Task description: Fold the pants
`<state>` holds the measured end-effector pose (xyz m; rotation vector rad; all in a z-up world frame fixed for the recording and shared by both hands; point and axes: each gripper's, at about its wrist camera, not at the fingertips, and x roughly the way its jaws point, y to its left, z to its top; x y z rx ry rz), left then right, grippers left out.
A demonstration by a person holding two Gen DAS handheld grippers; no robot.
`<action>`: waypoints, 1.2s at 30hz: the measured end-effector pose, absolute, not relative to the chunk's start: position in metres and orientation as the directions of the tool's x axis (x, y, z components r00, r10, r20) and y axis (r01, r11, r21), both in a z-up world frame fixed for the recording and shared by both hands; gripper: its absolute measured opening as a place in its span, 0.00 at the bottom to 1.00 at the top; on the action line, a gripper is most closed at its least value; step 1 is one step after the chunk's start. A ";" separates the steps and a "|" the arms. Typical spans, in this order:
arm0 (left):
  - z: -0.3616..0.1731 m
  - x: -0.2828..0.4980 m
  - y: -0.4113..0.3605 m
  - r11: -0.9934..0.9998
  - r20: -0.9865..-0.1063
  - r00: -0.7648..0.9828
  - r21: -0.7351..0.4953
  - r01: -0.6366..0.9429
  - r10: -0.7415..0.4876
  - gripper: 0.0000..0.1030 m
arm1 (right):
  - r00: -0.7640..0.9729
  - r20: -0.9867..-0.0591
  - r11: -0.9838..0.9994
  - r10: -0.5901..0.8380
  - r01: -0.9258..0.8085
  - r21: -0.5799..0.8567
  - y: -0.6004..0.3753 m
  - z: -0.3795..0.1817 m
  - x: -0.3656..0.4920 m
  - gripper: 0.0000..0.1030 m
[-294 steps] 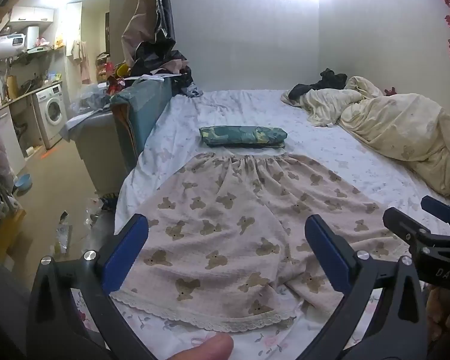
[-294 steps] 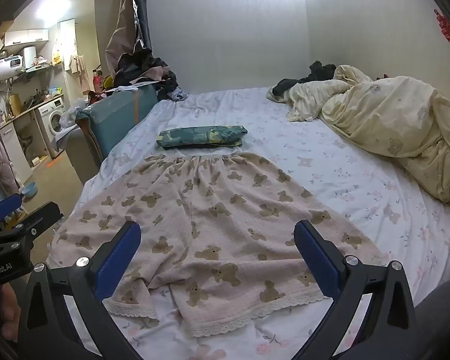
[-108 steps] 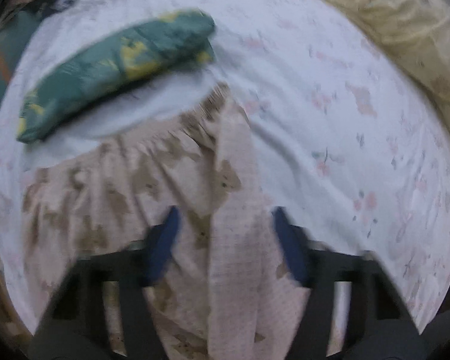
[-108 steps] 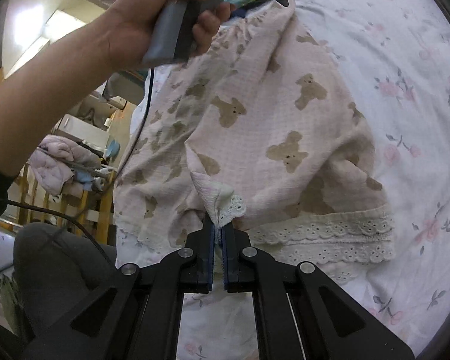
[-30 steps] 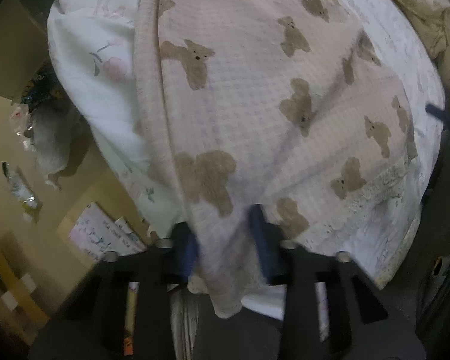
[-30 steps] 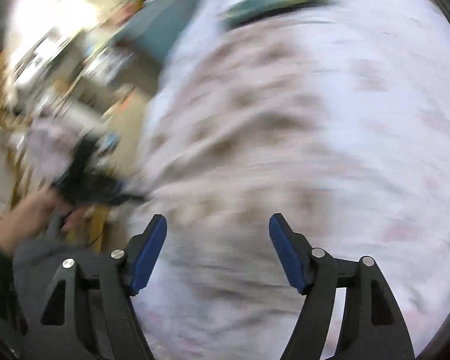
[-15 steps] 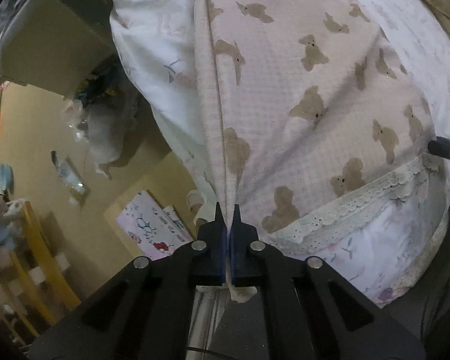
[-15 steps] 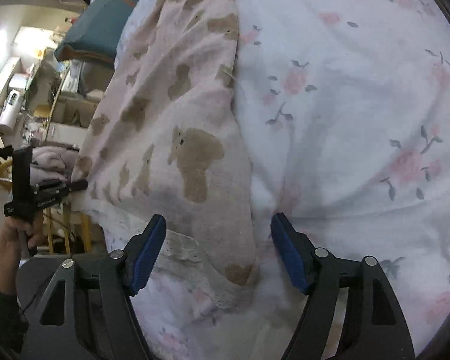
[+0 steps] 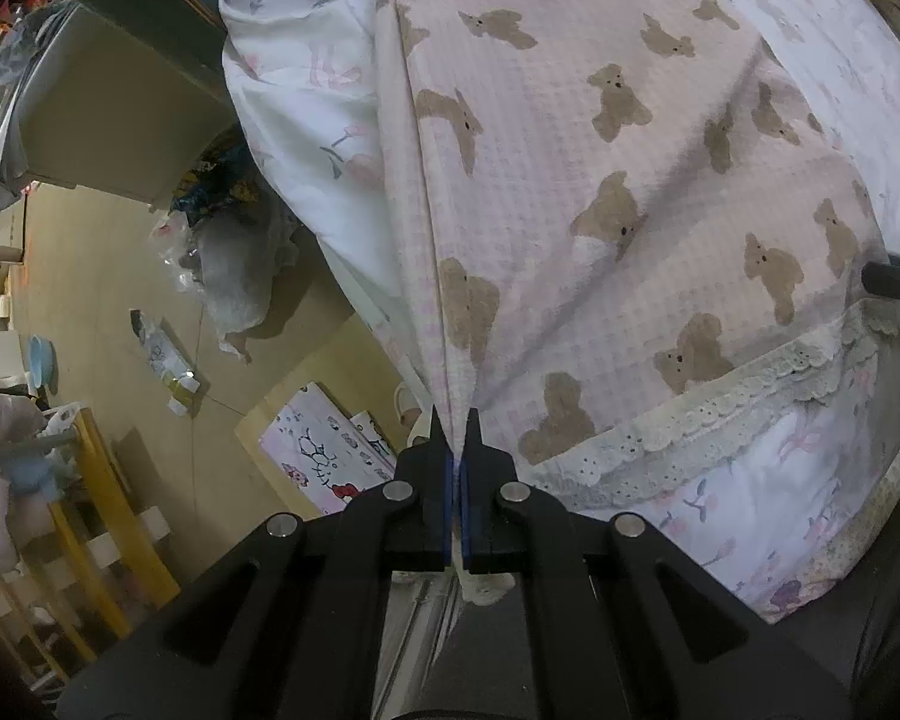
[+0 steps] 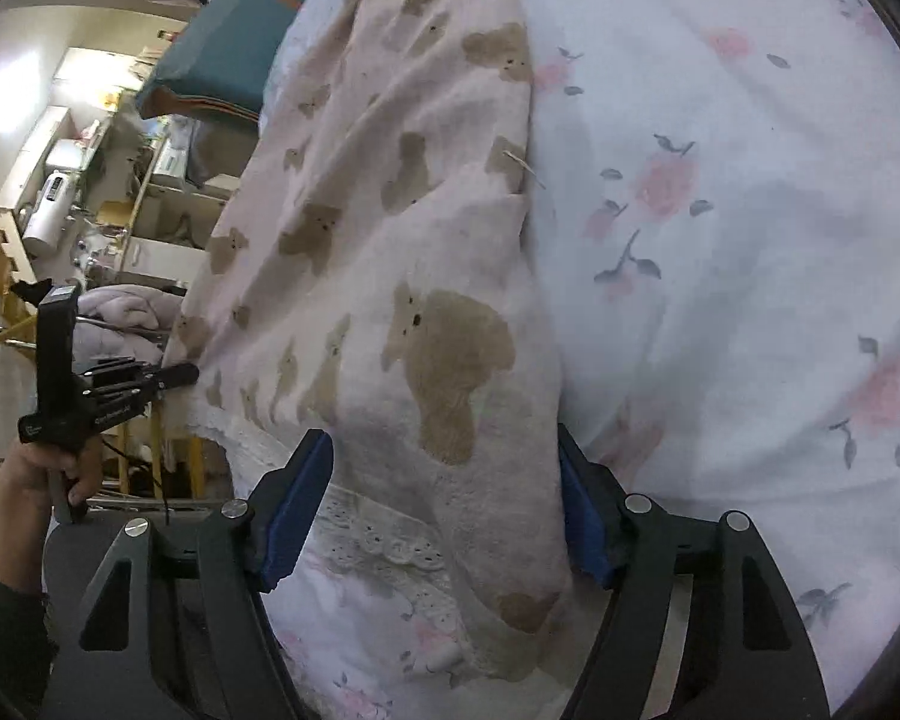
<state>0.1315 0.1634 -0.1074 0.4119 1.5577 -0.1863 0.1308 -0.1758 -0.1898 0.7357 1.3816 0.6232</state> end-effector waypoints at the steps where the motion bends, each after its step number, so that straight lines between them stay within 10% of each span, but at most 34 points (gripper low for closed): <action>1: -0.107 0.132 0.165 0.921 -0.990 0.015 0.134 0.366 0.138 0.00 | 0.082 -0.622 0.620 0.779 0.047 0.783 -0.174 -0.191 0.128 0.71; 2: -0.108 0.133 0.167 0.926 -0.992 0.012 0.123 0.358 0.127 0.00 | 0.067 -0.619 0.619 0.782 0.031 0.785 -0.170 -0.190 0.125 0.69; 5: -0.094 0.133 0.163 0.935 -0.997 0.033 0.081 0.347 0.074 0.00 | 0.047 -0.643 0.644 0.765 -0.027 0.764 -0.159 -0.183 0.120 0.02; 25: 0.217 0.036 0.075 0.925 -0.750 0.542 -0.283 0.255 -0.379 0.00 | 0.514 -0.417 0.649 0.750 -0.449 0.614 -0.341 0.194 0.089 0.02; 36: 0.271 0.086 0.063 0.923 -0.661 0.648 -0.314 0.221 -0.380 0.00 | 0.595 -0.444 0.725 0.670 -0.396 0.564 -0.356 0.265 0.142 0.02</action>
